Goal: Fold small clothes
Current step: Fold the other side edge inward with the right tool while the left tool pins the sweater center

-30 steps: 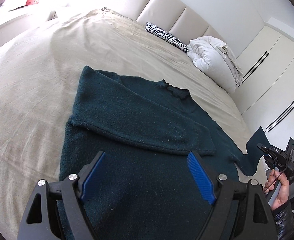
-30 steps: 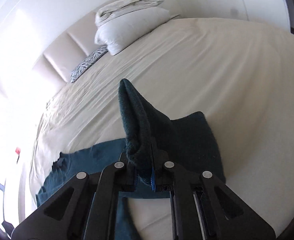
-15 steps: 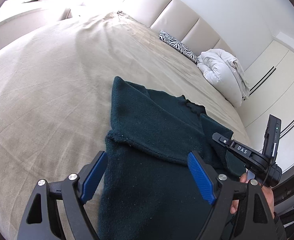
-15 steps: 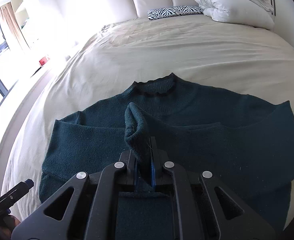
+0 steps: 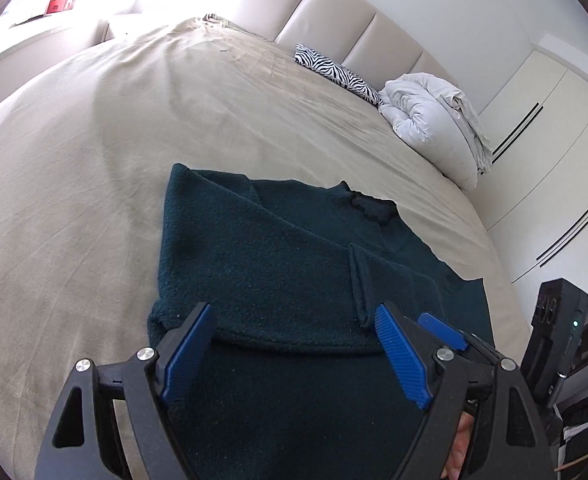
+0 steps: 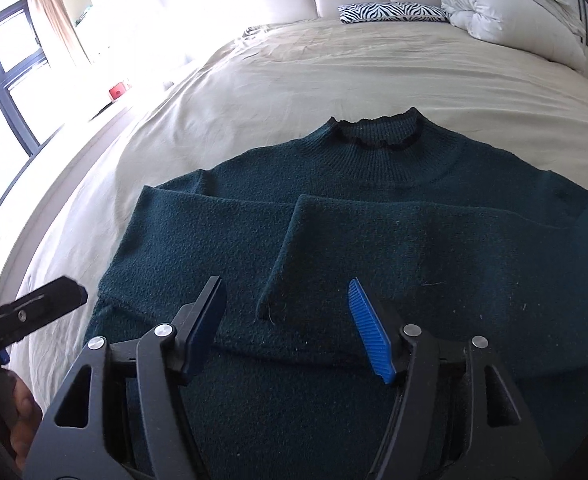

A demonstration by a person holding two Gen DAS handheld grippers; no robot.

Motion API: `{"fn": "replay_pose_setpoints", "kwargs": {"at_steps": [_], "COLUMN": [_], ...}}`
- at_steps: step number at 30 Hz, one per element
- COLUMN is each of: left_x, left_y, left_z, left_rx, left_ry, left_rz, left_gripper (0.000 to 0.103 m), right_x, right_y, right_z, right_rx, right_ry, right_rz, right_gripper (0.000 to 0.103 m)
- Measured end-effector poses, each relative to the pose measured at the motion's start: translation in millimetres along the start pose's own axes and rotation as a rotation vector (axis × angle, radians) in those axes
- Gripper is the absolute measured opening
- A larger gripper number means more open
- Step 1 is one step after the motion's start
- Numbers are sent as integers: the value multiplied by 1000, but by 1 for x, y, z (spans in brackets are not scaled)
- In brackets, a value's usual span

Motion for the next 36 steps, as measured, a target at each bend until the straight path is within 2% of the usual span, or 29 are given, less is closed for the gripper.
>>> {"fn": "replay_pose_setpoints", "kwargs": {"at_steps": [2,4,6,11,14,16,17,20,23,28,30,33,36], "left_x": [15,33,49,67,70,74,75,77,76,66,55,35,26], "left_y": [14,32,54,113,122,125,126,120,105,74,71,82,84], "left_z": [9,19,27,34,32,29,28,26,25,29,26,21,19], "left_rx": [-24,-63,-120,-286,-288,-296,-305,-286,-235,-83,-52,-75,-53], "left_ry": [29,60,87,97,87,94,95,102,116,144,157,131,107], "left_rz": [6,-1,-5,30,22,20,23,20,23,16,48,64,44], "left_gripper": [83,80,63,59,56,35,20,9,8,8,8,8,8], "right_x": [8,25,49,114,152,174,185,213,242,293,314,333,350], "right_y": [-21,-44,-68,-115,-129,-133,-134,-135,-137,-135,-128,-112,-89], "right_z": [-13,-24,-35,-54,-62,-67,-69,-74,-71,-53,-45,-31,-23], "right_rx": [16,38,64,117,142,152,158,168,182,169,146,110,64], "right_ry": [-2,41,96,200,260,304,323,379,444,533,564,582,617], "right_rz": [-3,46,93,160,156,160,160,153,160,151,149,160,140], "right_gripper": [62,62,62,62,62,62,62,62,62,62,62,62,60]}}
Point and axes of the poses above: each gripper's, at about its wrist camera, not at the fingertips, and y roughly the way its jaws point, x to its right, z to its top, the point moved 8 cm from there along y, roughly the way its jaws point, and after that the axes turned 14 degrees about -x, right-handed, at the moved point
